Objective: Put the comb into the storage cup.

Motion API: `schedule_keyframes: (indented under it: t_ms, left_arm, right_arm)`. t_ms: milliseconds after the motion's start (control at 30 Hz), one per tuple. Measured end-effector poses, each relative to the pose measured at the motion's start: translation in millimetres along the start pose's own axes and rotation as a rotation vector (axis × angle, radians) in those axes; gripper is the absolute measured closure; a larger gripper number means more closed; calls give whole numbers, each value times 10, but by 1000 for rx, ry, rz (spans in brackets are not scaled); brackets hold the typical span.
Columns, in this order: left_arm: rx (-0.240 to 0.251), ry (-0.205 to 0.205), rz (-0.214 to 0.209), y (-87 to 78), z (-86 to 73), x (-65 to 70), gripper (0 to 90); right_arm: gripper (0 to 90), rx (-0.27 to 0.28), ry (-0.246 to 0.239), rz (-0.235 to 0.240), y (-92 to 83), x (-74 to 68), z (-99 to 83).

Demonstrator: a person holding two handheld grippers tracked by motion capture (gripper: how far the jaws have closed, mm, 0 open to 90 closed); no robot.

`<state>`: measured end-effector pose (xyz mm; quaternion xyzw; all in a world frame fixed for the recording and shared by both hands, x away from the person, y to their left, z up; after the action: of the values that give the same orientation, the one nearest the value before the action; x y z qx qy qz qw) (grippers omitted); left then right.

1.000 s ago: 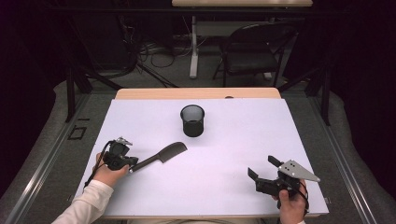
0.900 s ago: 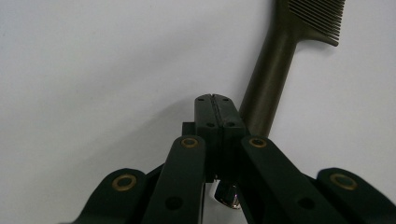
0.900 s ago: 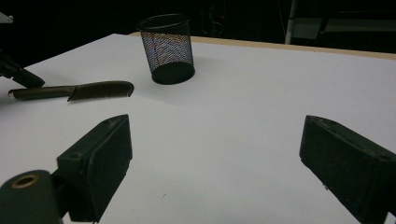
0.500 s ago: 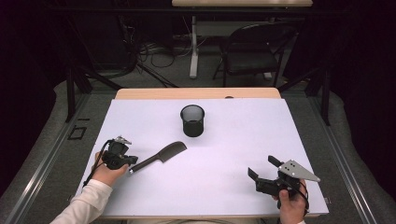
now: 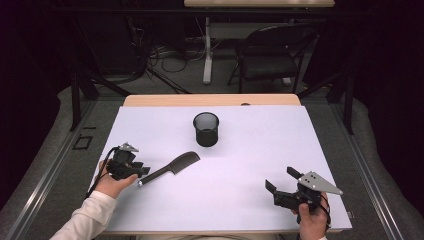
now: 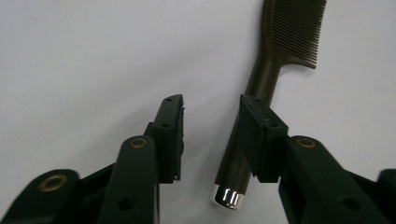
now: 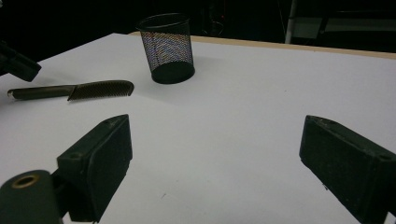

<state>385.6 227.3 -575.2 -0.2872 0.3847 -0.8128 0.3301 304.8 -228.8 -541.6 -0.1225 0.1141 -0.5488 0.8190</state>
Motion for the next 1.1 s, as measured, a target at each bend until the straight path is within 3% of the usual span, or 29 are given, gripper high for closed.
schedule_keyframes:
  t_ms: [233,300,500,600,700,933,1100]
  left_arm:
    - [-19,22,7,-25,22,28,478]
    - [0,38,-4,-39,43,37,458]
    - [11,57,-21,-73,71,39,437]
    - [4,42,-39,-83,68,47,419]
    - [-6,53,-32,-100,75,48,368]
    - [-21,54,-71,-91,101,73,160]
    - [-12,75,-71,-111,135,90,136]
  right_arm:
    - [92,4,4,2,8,-6,1]
    - [92,5,3,3,10,-7,1]
    - [92,3,4,1,9,-6,-1]
    - [92,6,3,1,14,-4,0]
    - [92,5,3,1,15,-5,-1]
    - [92,-3,1,5,13,-11,-7]
    - [92,-1,-3,3,17,-8,-7]
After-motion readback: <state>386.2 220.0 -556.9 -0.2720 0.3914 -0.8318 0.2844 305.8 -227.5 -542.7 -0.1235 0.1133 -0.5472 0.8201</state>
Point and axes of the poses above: each handheld gripper's, and its own axes: y roughly forward along the jaws, z roughly out of its top, x roughly to its right, the point moved 7 cm from there along y, roughly forward along the jaws, and after that the axes turned 8 degrees about -z, right-handed, at the moved point
